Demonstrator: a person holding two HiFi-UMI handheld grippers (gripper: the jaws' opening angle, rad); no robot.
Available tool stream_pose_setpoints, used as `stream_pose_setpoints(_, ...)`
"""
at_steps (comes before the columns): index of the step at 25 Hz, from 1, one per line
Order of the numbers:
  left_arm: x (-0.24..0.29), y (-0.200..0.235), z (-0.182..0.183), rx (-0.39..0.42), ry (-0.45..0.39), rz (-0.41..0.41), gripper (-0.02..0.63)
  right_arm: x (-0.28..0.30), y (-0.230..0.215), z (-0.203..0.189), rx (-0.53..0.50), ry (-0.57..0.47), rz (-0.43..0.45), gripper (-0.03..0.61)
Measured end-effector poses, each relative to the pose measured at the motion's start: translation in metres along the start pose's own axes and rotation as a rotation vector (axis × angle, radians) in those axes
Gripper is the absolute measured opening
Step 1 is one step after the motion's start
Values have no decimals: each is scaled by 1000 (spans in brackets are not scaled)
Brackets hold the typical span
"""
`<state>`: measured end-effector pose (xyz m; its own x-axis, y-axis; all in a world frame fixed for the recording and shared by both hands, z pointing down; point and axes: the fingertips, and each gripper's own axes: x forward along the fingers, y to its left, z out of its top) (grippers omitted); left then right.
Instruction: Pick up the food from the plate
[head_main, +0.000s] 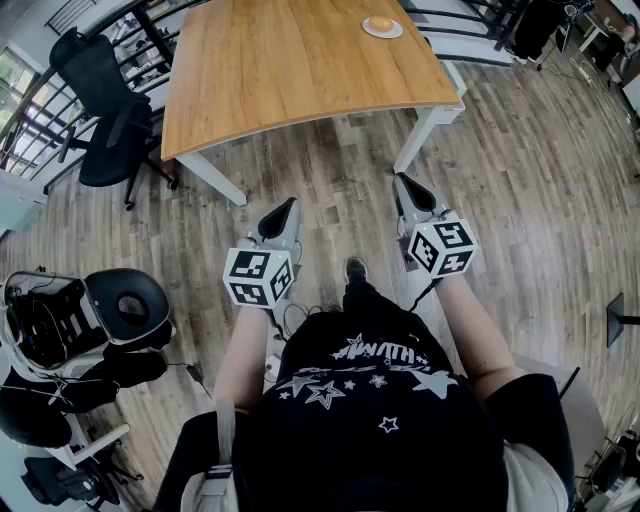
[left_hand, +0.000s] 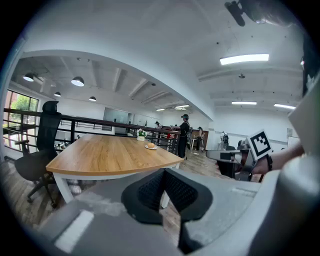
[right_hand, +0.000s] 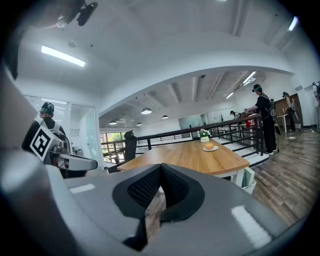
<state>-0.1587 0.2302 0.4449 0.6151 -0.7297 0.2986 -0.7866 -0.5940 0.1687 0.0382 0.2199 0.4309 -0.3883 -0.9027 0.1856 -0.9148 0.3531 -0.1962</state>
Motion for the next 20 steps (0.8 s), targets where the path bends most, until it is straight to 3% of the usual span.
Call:
stream_pose_setpoints(14, -36, 3, -30, -35, 29, 23, 2, -13, 28, -23, 10, 41, 31, -3)
stream_pose_setpoints(20, -46, 7, -39, -67, 26, 27, 2, -21, 10, -19, 31, 18, -63, -2)
